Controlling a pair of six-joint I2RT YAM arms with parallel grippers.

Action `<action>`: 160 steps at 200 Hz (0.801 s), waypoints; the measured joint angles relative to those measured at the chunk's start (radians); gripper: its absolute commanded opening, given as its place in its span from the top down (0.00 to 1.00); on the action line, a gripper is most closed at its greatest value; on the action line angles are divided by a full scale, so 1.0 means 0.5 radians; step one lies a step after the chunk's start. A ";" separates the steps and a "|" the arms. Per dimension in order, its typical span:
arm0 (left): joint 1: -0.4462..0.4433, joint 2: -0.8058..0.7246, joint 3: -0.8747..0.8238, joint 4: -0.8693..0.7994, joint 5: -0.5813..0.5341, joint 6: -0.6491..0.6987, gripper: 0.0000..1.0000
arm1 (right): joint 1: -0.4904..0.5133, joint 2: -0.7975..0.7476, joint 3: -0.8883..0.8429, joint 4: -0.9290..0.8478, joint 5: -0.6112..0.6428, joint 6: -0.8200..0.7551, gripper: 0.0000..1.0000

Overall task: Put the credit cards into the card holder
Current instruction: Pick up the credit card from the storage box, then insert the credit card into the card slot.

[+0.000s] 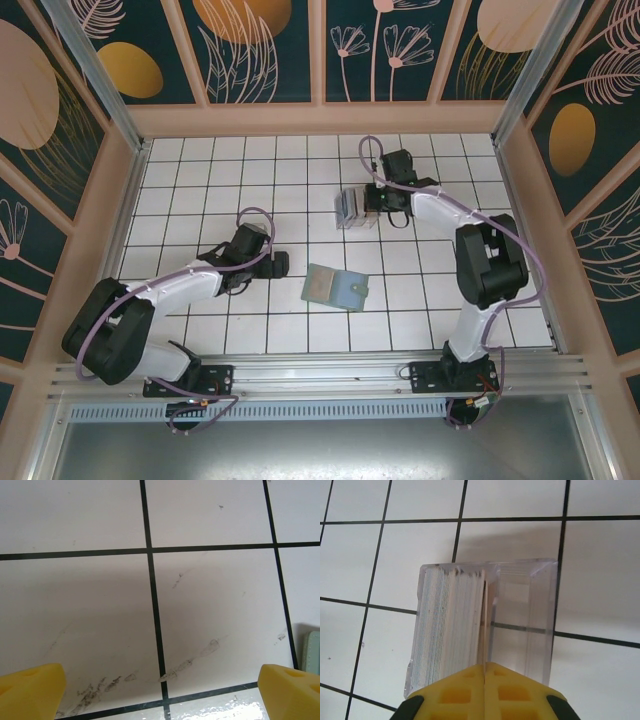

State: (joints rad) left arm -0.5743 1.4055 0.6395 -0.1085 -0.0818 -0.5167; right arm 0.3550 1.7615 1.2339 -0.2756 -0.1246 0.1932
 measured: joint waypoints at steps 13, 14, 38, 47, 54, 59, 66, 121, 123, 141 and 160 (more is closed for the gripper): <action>0.000 0.008 0.000 0.000 0.044 -0.008 0.02 | 0.000 -0.103 -0.077 0.015 0.034 0.024 0.99; 0.000 0.009 0.000 0.000 0.046 -0.008 0.02 | 0.000 -0.111 -0.083 0.016 0.038 0.026 0.99; 0.000 0.014 0.000 -0.009 0.161 -0.034 0.02 | 0.001 -0.410 -0.347 0.062 0.050 0.098 0.98; 0.000 0.003 0.000 -0.017 0.208 -0.044 0.01 | 0.005 -0.553 -0.467 0.079 0.050 0.137 0.99; 0.000 -0.014 0.000 -0.022 0.243 -0.052 0.02 | 0.013 -0.674 -0.563 0.092 0.049 0.171 1.00; 0.000 -0.029 0.000 -0.024 0.262 -0.053 0.01 | 0.023 -0.759 -0.636 0.108 0.044 0.200 1.00; 0.000 -0.056 0.000 -0.025 0.294 -0.054 0.02 | 0.044 -0.892 -0.734 0.121 0.027 0.252 1.00; 0.000 -0.216 -0.216 0.160 0.719 -0.060 0.02 | 0.465 -1.550 -1.654 0.758 -0.351 1.054 1.00; 0.000 -0.216 -0.230 0.172 0.737 -0.061 0.02 | 0.484 -1.551 -1.693 0.791 -0.365 1.103 1.00; 0.000 -0.216 -0.324 0.252 0.863 -0.078 0.02 | 0.553 -1.524 -1.949 0.981 -0.437 1.348 1.00; 0.000 -0.214 -0.341 0.288 0.935 -0.085 0.02 | 0.546 -1.415 -2.015 1.086 -0.518 1.416 1.00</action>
State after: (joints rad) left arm -0.5743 1.2987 0.4690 0.0353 0.3855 -0.5591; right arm 0.6277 1.0542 0.2264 0.2676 -0.3836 0.9012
